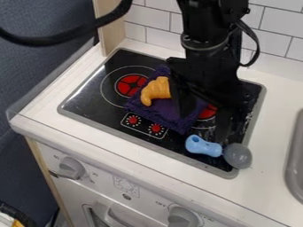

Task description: Put the croissant on the right side of the stove

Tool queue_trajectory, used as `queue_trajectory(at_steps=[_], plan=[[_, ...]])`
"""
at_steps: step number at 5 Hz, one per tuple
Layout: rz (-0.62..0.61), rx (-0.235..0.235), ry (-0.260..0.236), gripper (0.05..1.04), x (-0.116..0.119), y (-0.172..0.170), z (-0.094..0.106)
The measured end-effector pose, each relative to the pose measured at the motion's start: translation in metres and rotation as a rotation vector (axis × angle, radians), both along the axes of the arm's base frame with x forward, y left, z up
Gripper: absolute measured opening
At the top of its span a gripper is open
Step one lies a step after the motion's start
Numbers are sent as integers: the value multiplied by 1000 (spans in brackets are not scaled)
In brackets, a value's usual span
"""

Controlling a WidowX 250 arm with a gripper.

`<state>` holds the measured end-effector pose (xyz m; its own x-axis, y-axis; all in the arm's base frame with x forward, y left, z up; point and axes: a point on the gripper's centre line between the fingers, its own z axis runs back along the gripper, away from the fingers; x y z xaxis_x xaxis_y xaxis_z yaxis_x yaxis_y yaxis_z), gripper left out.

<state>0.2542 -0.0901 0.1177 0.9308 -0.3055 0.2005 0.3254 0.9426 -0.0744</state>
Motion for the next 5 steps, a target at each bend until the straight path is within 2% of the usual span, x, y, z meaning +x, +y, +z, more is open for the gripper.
queue_trajectory(at_steps=[1, 2, 3, 4, 5], plan=[[-10, 3, 28, 1001, -2, -1, -6], [-98, -28, 71, 999, 0, 18, -8], [-211, -25, 139, 999, 10, 27, -10], [-313, -16, 119, 999, 14, 47, -6], [-490, 25, 137, 999, 27, 54, -7]])
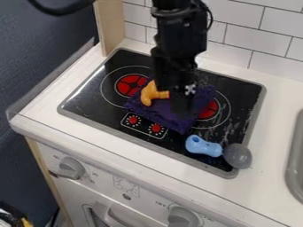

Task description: Put the croissant on the right side of the stove

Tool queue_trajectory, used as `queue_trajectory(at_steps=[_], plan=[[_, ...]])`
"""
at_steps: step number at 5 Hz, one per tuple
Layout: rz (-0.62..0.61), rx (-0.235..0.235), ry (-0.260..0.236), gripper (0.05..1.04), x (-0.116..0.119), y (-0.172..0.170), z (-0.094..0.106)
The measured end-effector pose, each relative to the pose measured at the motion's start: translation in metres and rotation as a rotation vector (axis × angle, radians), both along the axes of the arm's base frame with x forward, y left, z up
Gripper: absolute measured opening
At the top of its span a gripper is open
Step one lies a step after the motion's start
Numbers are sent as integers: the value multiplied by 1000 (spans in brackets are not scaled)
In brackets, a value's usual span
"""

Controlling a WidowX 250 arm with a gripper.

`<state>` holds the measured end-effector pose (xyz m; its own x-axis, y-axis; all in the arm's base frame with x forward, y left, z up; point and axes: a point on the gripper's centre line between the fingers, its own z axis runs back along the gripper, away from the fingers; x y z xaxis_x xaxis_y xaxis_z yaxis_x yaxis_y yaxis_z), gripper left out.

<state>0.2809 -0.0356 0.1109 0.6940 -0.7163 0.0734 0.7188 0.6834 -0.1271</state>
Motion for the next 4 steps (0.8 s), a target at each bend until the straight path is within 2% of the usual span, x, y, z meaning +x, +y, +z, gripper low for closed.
queue_trajectory(at_steps=[1, 2, 3, 4], plan=[[-146, 44, -21, 999, 13, 9, 0], [-182, 32, -60, 999, 28, 20, -4], [-185, 48, -88, 999, 37, 28, -2], [-190, 73, -60, 999, 45, 33, -17]])
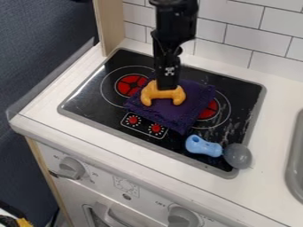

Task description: Put the croissant on the right side of the stove

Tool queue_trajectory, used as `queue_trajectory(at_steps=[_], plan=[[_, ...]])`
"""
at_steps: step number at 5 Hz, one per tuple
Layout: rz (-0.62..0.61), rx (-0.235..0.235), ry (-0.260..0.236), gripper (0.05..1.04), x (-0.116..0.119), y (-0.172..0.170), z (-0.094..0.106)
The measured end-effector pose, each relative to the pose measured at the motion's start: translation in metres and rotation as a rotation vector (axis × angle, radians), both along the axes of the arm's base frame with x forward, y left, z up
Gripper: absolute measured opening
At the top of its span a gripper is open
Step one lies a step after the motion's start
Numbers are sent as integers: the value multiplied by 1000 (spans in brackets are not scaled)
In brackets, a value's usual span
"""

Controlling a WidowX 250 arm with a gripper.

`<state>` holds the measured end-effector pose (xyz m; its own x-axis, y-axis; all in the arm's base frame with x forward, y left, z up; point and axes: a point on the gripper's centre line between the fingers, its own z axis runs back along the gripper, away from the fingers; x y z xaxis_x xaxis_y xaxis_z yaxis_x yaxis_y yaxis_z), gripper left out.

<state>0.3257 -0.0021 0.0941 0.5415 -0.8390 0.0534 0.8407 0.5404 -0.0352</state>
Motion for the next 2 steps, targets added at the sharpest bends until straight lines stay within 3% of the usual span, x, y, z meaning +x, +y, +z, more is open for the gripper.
queue_trajectory(at_steps=[2], plan=[[-4, 8, -26, 999, 12, 2, -28]])
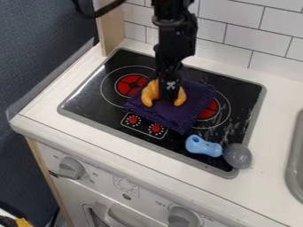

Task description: Put the croissant on the right side of the stove

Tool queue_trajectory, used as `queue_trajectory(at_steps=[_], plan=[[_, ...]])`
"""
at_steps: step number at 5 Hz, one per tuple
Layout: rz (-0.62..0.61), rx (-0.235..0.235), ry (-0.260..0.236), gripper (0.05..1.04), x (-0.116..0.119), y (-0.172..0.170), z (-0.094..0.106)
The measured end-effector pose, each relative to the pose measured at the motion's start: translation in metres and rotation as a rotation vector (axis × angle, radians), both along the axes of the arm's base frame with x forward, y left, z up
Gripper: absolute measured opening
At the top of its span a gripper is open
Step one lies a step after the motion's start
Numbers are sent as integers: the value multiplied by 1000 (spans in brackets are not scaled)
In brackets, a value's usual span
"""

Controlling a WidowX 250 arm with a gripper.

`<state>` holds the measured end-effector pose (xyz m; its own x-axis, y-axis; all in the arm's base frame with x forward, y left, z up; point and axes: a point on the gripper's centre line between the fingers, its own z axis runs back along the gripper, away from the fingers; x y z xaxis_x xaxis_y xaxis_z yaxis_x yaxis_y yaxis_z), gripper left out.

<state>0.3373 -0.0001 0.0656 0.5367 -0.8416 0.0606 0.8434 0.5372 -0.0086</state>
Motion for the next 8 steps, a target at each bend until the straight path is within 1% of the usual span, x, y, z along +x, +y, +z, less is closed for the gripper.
queue_trajectory(at_steps=[1, 2, 3, 4, 5, 6, 7, 8], plan=[[12, -10, 15, 967, 0, -1, -7], [15, 23, 5, 703, 3, 0, -10], [24, 33, 14, 665, 2, -1, -11], [46, 97, 31, 665, -1, -5, -10], [42, 106, 40, 665, -6, -12, -3], [28, 67, 40, 665, -4, -28, 9], [-17, 59, 15, 665, -4, -51, 26], [-74, 19, -6, 665, -9, -81, 33]])
